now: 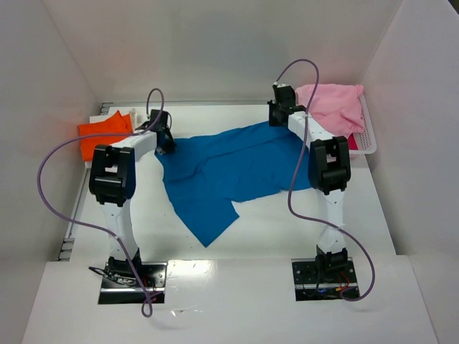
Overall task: Fold and stack the t-shirts
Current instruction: Fold the flattened tshirt in 1/3 of the way
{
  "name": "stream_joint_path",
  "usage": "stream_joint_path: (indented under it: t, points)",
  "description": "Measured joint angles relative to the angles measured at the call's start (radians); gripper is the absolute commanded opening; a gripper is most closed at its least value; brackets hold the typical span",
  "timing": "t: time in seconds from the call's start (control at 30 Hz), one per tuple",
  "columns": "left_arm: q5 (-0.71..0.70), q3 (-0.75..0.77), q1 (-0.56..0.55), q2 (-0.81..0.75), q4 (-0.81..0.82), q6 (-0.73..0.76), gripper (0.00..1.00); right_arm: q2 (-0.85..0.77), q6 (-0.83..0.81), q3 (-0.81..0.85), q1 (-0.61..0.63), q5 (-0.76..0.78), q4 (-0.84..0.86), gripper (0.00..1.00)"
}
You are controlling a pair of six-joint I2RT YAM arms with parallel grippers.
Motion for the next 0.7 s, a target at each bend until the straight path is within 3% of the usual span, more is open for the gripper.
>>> stream_joint_path:
  t: [0.37, 0.7]
  points:
    - [0.006, 0.193, 0.098, 0.105, -0.119, 0.076, 0.00, -0.001, -0.003, -0.027, 0.001, 0.009, 0.000, 0.19]
    - [0.047, 0.564, 0.103, 0.315, -0.249, 0.235, 0.00, -0.011, -0.010, -0.077, 0.001, 0.012, 0.002, 0.21]
